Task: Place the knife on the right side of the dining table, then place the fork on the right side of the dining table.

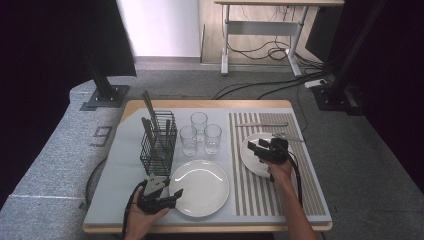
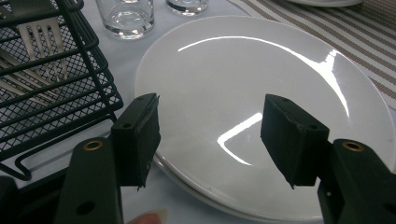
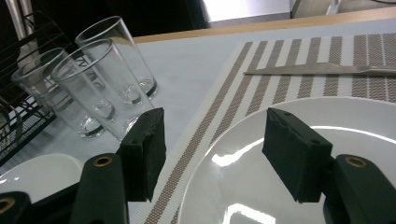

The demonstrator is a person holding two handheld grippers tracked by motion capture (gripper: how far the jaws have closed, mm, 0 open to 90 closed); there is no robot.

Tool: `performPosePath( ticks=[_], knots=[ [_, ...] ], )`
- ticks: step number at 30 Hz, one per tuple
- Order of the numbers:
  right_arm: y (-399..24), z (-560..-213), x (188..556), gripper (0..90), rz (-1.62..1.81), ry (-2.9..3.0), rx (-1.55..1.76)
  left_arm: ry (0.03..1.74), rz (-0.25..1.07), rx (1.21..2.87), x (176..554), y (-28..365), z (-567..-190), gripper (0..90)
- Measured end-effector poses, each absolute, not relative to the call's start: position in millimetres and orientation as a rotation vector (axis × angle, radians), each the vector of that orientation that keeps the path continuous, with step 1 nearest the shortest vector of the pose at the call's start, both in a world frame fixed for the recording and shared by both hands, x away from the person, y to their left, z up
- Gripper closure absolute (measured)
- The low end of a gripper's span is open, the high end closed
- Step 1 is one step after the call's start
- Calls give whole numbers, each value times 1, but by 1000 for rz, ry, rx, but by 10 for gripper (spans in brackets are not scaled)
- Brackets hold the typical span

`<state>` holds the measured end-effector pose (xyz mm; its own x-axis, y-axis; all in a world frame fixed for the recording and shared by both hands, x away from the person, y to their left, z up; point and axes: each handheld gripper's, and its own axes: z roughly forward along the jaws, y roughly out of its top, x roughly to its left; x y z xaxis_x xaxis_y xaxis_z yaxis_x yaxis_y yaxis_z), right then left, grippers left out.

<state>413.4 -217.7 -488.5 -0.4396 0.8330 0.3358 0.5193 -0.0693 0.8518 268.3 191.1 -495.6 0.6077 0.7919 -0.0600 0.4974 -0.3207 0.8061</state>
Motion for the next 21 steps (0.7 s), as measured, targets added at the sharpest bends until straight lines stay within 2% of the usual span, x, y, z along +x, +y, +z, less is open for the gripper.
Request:
performPosePath(
  ticks=[21],
  knots=[
    [-201,-486,408,392,1548,1935,1415,1022,445,1996,269,191,-497,374]
  ],
)
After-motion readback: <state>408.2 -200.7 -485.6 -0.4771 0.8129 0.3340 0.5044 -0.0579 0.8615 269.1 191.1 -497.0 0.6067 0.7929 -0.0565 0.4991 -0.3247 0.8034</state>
